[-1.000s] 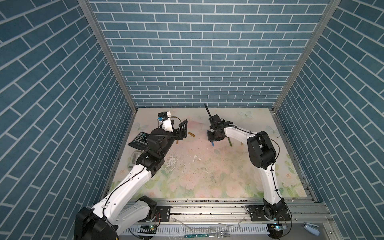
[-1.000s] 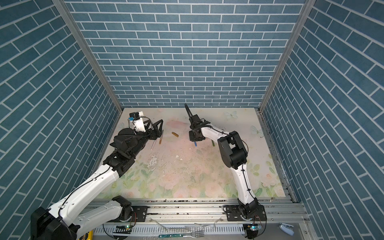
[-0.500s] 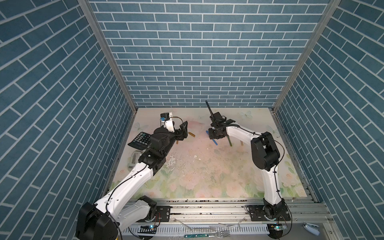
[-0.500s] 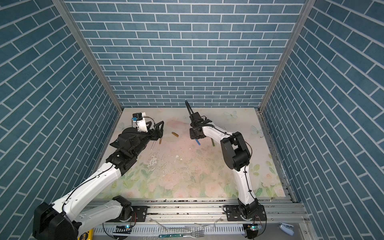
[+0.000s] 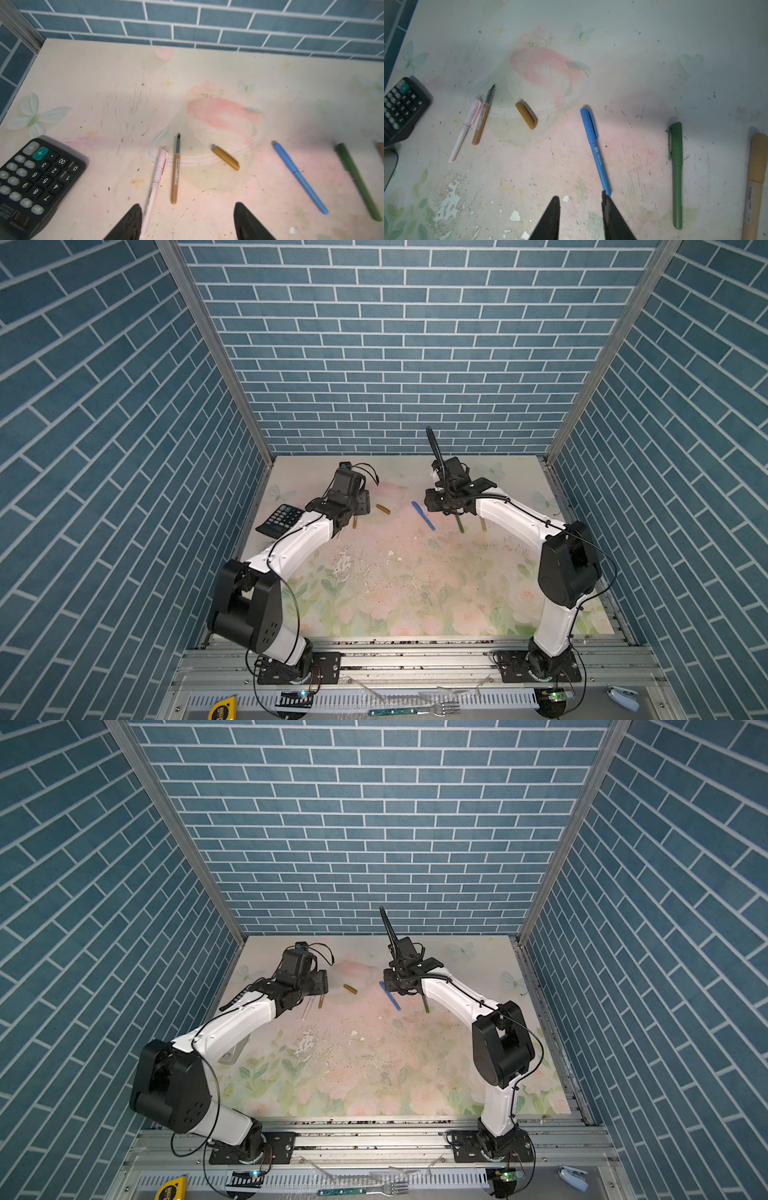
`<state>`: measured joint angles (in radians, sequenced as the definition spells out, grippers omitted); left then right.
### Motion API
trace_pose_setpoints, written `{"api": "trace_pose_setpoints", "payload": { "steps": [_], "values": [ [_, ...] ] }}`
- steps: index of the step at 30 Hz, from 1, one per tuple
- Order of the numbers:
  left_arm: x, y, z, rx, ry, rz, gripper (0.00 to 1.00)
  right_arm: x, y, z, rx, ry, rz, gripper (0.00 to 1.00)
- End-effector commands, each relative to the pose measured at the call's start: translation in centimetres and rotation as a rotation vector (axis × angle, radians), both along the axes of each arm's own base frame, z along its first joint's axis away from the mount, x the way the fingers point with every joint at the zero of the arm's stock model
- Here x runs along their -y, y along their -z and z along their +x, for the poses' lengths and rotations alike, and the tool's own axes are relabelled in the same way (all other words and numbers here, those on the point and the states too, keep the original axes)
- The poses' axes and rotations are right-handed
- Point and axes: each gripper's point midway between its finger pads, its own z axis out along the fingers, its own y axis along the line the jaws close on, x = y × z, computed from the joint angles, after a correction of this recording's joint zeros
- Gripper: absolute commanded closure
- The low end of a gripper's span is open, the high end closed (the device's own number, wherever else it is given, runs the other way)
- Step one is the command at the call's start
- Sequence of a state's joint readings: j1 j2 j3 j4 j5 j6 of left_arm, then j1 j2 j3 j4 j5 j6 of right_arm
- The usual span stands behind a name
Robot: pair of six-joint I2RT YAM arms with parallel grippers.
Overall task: Insert the pens into the pen caps
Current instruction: 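Move the left gripper down to the tan fountain pen and close on it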
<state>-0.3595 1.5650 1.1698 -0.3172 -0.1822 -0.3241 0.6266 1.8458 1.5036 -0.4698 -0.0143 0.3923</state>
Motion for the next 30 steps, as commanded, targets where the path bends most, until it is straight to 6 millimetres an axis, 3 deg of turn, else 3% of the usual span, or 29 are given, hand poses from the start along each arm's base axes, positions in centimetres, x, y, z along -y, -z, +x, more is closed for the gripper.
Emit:
{"api": "trace_pose_setpoints", "payload": {
  "steps": [1,11,17,30],
  "values": [
    [-1.0,2.3,-0.6,-0.142,0.019,0.055,0.3,0.9,-0.7,-0.9,0.039,-0.008,-0.004,0.64],
    [-0.3,6.5,-0.4,-0.356,0.094,0.112,0.43,2.3,-0.6,-1.9,0.057,-0.011,-0.023,0.65],
    [-0.2,7.9,-0.3,-0.405,0.097,0.13,0.5,2.4,-0.7,-2.1,0.065,-0.014,-0.018,0.65],
    [-0.5,11.5,2.3,-0.464,0.074,0.187,0.65,2.1,-0.4,-2.7,0.043,-0.019,0.016,0.66]
  ]
}}
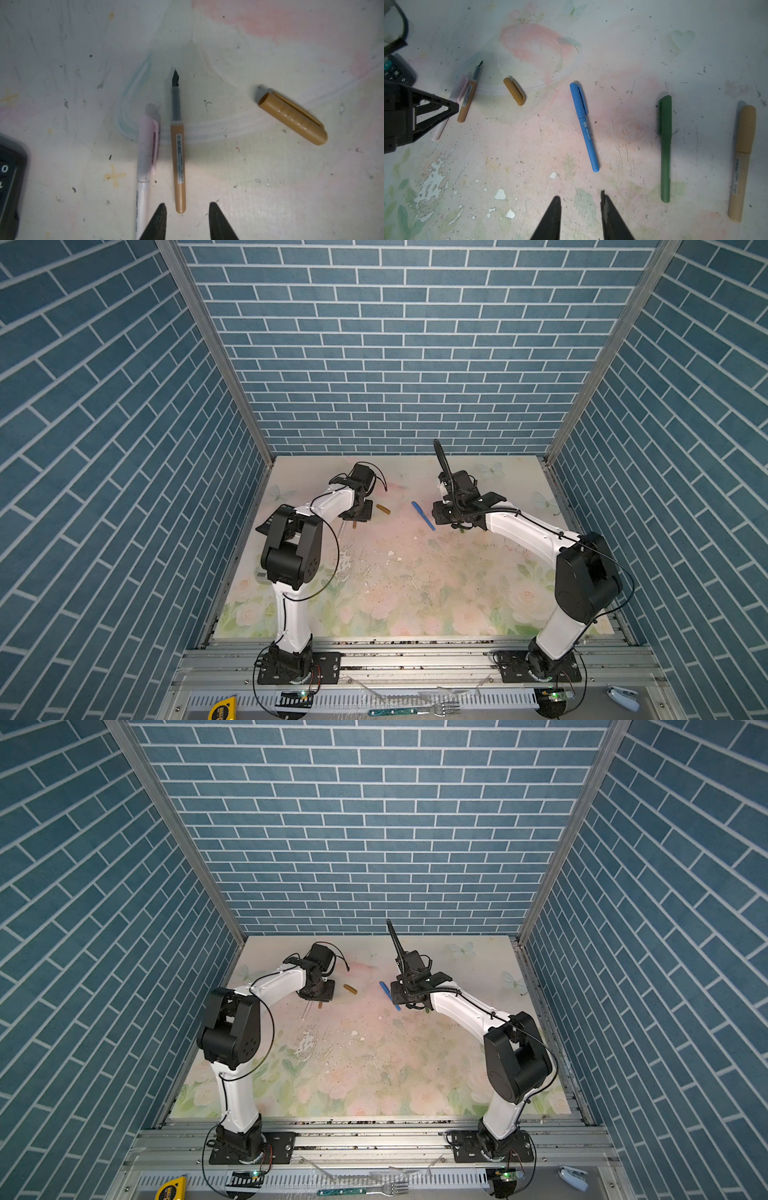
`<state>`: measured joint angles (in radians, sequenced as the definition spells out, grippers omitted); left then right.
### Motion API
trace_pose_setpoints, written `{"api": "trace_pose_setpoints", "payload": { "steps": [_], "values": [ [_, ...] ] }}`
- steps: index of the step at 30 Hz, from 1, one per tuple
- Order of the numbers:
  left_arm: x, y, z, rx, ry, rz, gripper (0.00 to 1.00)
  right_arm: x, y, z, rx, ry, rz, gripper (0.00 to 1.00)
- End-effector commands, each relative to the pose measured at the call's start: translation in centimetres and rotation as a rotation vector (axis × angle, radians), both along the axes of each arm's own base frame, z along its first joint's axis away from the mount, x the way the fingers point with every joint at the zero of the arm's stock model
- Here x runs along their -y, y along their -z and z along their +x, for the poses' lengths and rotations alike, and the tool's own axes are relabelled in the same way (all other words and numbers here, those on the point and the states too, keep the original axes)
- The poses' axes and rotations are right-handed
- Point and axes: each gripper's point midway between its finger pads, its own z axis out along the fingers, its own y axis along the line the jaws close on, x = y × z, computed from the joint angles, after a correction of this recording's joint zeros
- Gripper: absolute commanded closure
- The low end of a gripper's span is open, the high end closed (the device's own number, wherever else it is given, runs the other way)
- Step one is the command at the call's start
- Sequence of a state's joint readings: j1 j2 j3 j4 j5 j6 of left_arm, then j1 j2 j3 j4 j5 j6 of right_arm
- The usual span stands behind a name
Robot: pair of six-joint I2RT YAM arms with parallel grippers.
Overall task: Insert the pens into the pen caps
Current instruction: 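Move the left gripper down to the tan fountain pen and close on it, then lift the tan pen upright with the left gripper, nib up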
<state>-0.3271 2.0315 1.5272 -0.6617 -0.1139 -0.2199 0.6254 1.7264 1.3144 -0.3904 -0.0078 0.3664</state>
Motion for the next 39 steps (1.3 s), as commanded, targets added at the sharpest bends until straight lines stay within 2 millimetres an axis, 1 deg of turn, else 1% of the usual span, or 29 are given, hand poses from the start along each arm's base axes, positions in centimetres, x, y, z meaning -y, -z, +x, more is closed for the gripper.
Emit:
{"api": "trace_pose_setpoints", "payload": {
  "steps": [1,7,10,14,17,25,28,30,33,36,39],
  "values": [
    [-0.9,0.4,0.4,-0.019,-0.014,0.039,0.65,0.2,-1.3,-0.3,0.02,-0.004,0.025,0.66],
    [-1.1,1.6,0.4,-0.043,-0.02,0.046,0.69,0.3,-1.0,-0.5,0.012,-0.002,0.022,0.66],
    [-1.1,2.4,0.4,-0.057,-0.022,0.024,0.7,0.3,-0.9,-0.5,0.011,-0.001,0.025,0.67],
    [-1.2,3.4,0.3,-0.078,-0.022,0.005,0.73,0.0,-0.6,-0.4,0.002,-0.003,0.033,0.67],
    [-0.7,3.8,0.3,-0.091,0.008,-0.009,0.74,-0.1,-0.4,-0.4,-0.008,0.0,0.038,0.67],
    [-0.9,4.5,-0.3,-0.122,0.032,0.004,0.87,-0.2,-0.9,-0.3,-0.001,0.004,0.049,0.68],
    [-0.8,4.3,-0.6,-0.128,0.043,0.009,0.92,0.0,-1.2,-0.4,0.007,0.007,0.047,0.68],
    [-0.8,3.8,-0.6,-0.12,0.042,-0.003,0.95,0.1,-1.5,-0.5,0.012,0.008,0.051,0.68],
    [0.4,1.9,-0.5,-0.074,0.052,-0.067,0.99,0.2,-1.9,-0.7,0.017,0.008,0.06,0.68],
    [1.9,-1.2,-0.2,0.013,0.066,-0.146,1.0,0.0,-2.8,-0.8,0.024,0.008,0.087,0.68],
    [3.1,-4.4,-0.5,0.103,0.083,-0.233,1.0,-0.3,-3.8,-1.1,0.029,0.006,0.123,0.68]
  ]
}}
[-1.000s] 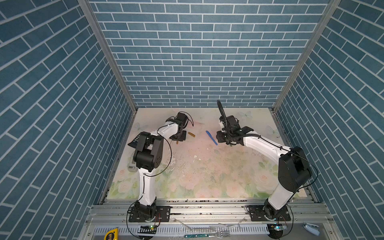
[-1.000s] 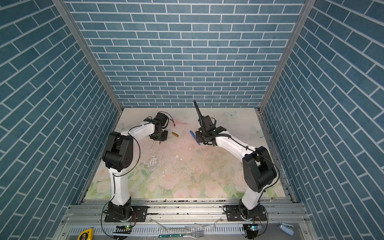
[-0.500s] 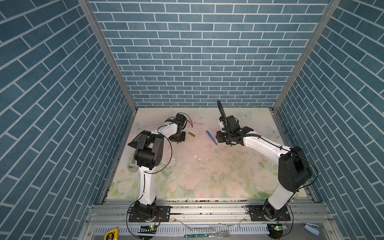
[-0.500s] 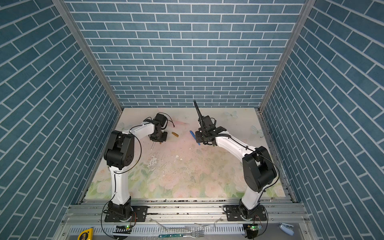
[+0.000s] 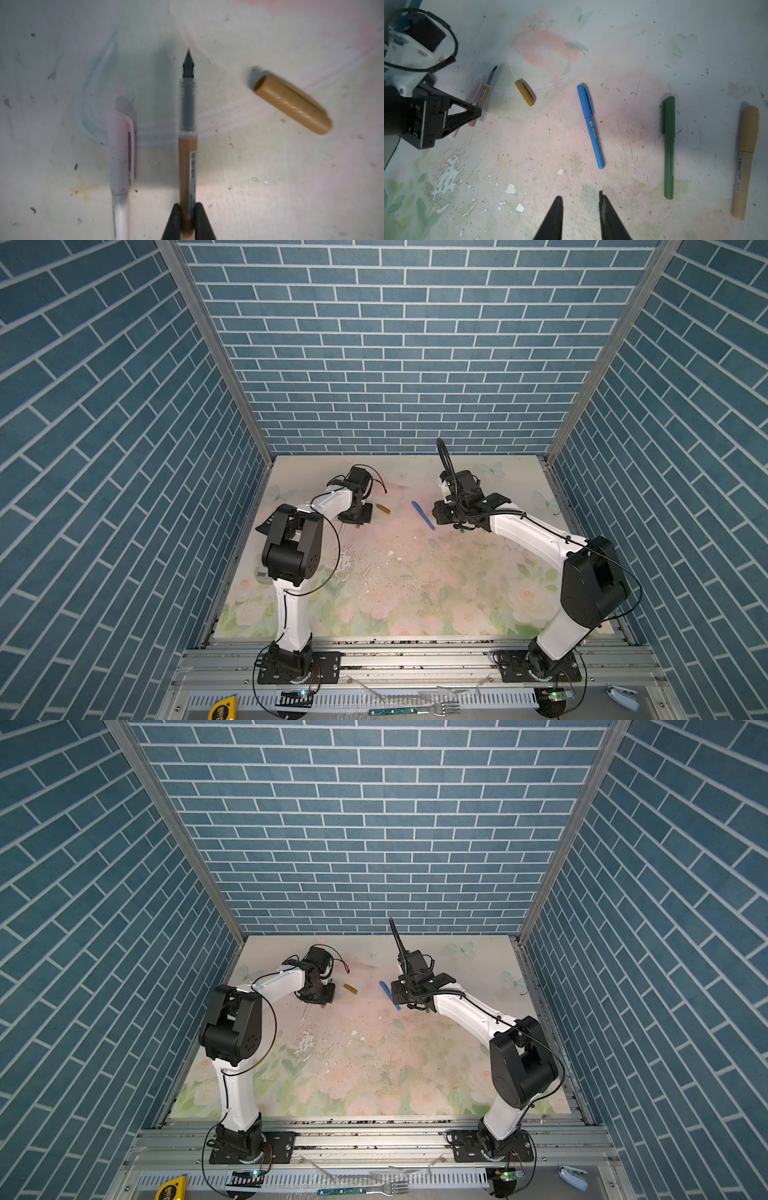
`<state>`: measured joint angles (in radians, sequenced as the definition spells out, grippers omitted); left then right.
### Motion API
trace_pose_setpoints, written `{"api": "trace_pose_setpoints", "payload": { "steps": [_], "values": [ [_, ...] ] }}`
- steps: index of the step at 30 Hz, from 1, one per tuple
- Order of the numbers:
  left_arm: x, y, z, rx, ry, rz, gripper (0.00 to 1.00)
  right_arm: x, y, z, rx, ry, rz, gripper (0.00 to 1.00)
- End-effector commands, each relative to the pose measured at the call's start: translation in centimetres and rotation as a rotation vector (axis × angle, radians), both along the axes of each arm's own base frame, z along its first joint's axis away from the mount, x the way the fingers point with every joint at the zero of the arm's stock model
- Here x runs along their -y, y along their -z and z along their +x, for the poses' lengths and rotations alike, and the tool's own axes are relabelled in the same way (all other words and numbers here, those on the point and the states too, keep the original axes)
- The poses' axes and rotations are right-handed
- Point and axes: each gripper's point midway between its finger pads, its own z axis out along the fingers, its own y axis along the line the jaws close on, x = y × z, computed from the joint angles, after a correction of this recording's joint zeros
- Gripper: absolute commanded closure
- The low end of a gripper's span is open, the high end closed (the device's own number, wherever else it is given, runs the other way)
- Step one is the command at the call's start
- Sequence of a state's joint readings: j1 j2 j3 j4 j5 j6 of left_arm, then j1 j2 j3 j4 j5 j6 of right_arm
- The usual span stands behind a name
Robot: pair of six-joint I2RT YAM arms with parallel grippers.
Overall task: Insert the pens into the pen caps
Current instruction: 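Lift the tan pen upright with the left gripper, nib up, then move the right gripper from beside the pen toward the tan cap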
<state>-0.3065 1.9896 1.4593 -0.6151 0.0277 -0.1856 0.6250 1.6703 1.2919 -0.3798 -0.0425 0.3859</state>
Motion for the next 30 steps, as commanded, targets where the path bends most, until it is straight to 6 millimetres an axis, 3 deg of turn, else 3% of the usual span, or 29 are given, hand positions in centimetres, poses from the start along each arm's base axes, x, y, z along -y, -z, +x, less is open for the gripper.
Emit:
{"api": "trace_pose_setpoints", "payload": {
  "steps": [1,5,11,13,17,22,30],
  "values": [
    [2.2,-5.7,0.4,0.153,0.022,-0.144,1.0,-0.3,-2.5,-0.4,0.019,0.01,0.083,0.68],
    [4.8,-10.4,-1.1,0.285,0.112,-0.329,1.0,-1.6,-4.8,-1.3,0.019,-0.041,0.186,0.66],
    [9.8,-18.6,-5.6,0.54,0.382,-0.631,1.0,-5.1,-10.3,-3.1,0.03,-0.196,0.427,0.5],
    [10.4,-20.0,-6.8,0.592,0.422,-0.688,1.0,-5.9,-11.9,-3.4,0.039,-0.226,0.487,0.48],
    [10.8,-20.9,-7.6,0.626,0.446,-0.743,1.0,-7.6,-14.3,-4.2,0.062,-0.3,0.546,0.46],
    [11.2,-21.4,-7.7,0.613,0.461,-0.774,1.0,-9.1,-15.5,-4.4,0.082,-0.332,0.562,0.45],
    [11.2,-22.4,-8.5,0.639,0.477,-0.782,1.0,-10.7,-16.3,-2.3,0.073,-0.282,0.599,0.52]
  ]
}}
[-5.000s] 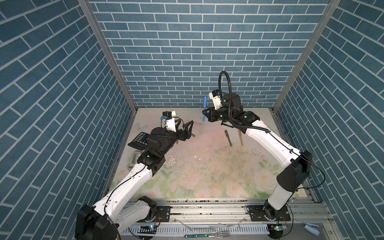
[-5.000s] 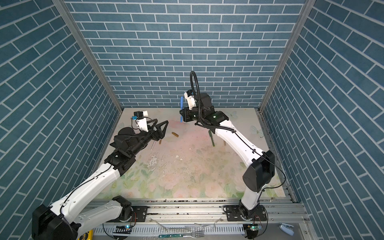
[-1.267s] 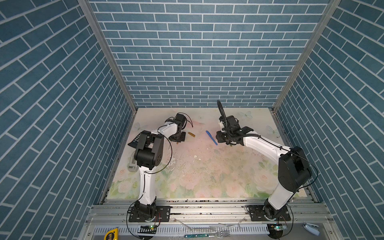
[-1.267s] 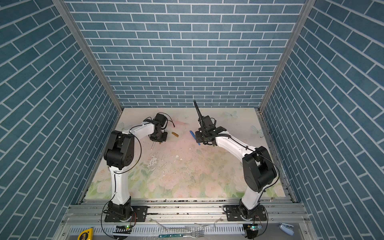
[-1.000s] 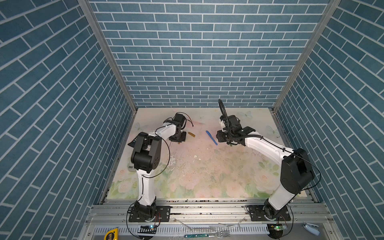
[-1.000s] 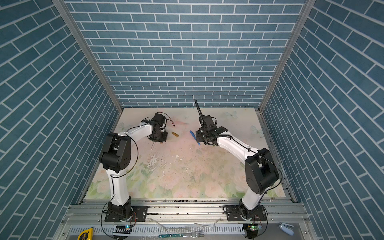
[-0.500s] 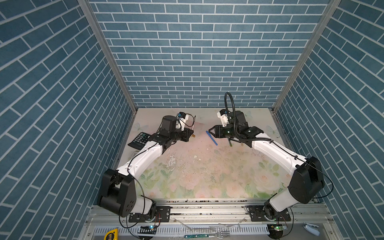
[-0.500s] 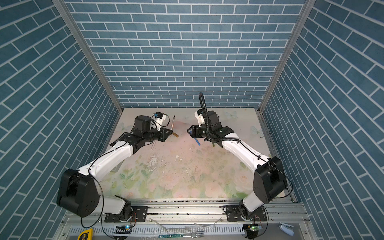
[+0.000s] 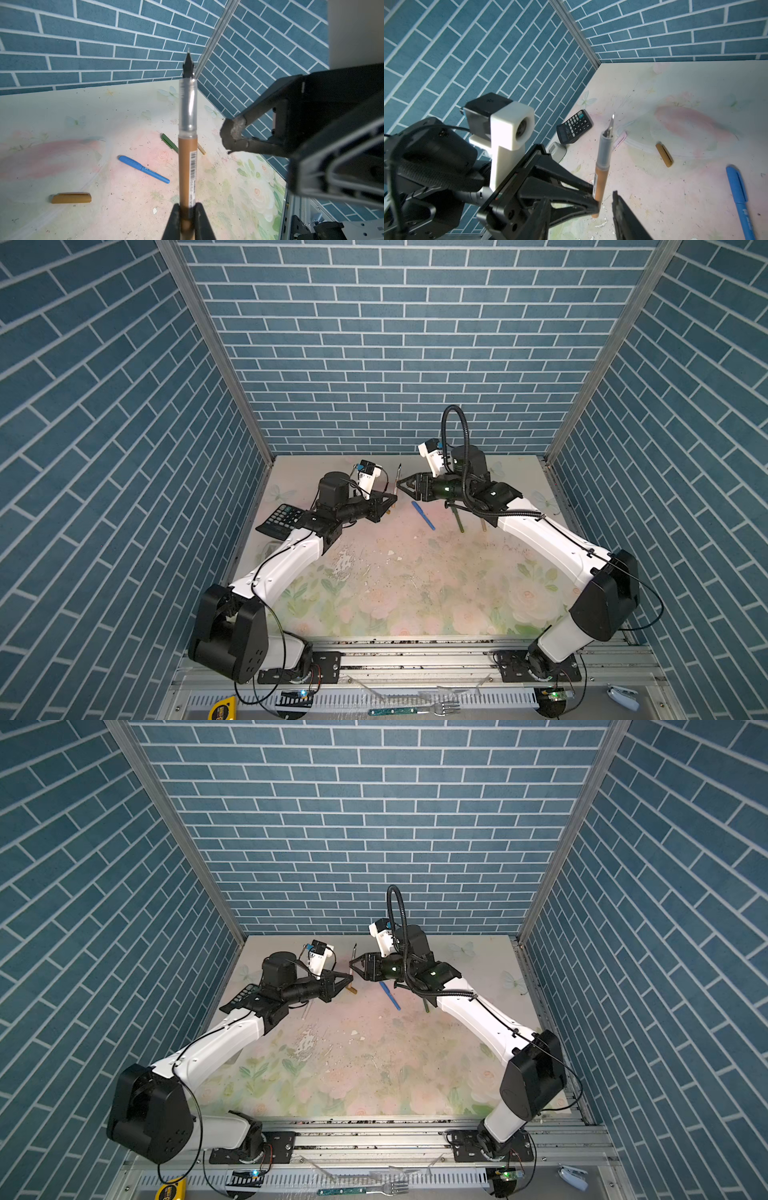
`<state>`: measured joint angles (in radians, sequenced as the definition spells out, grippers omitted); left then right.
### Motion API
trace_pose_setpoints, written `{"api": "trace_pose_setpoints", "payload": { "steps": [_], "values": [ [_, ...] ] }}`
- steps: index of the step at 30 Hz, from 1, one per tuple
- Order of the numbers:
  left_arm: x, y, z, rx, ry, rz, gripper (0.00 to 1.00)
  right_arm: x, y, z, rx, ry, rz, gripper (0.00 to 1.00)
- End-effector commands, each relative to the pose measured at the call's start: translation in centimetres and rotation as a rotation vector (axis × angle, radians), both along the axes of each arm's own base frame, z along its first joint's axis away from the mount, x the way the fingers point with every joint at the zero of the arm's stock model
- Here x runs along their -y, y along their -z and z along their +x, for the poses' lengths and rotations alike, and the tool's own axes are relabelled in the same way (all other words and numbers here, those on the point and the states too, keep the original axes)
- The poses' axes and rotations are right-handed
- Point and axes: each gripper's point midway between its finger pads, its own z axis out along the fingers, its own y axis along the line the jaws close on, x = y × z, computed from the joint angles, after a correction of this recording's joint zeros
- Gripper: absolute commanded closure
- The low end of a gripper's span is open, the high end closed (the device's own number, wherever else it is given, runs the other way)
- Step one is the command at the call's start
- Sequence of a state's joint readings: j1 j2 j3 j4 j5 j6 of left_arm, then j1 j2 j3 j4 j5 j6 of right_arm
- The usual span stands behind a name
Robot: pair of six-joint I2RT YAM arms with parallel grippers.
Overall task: Insert the pens into the pen caps
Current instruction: 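Move the right gripper from beside the pen toward the tan cap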
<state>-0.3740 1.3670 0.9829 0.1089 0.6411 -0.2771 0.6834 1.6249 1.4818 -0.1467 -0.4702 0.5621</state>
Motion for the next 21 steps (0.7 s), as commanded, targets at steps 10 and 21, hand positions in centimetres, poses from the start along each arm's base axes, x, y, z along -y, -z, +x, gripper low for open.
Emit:
{"api": "trace_pose_setpoints", "payload": {
  "steps": [10,21],
  "values": [
    [0.7,-1.8,-1.4,0.059,0.047,-0.018,1.0,-1.9,-0.4,1.7,-0.048,0.003,0.048,0.79],
    [0.8,-1.4,-1.2,0.027,0.044,-0.014,0.58,-1.6,-0.8,0.7,-0.044,-0.006,0.058,1.0]
  ]
}}
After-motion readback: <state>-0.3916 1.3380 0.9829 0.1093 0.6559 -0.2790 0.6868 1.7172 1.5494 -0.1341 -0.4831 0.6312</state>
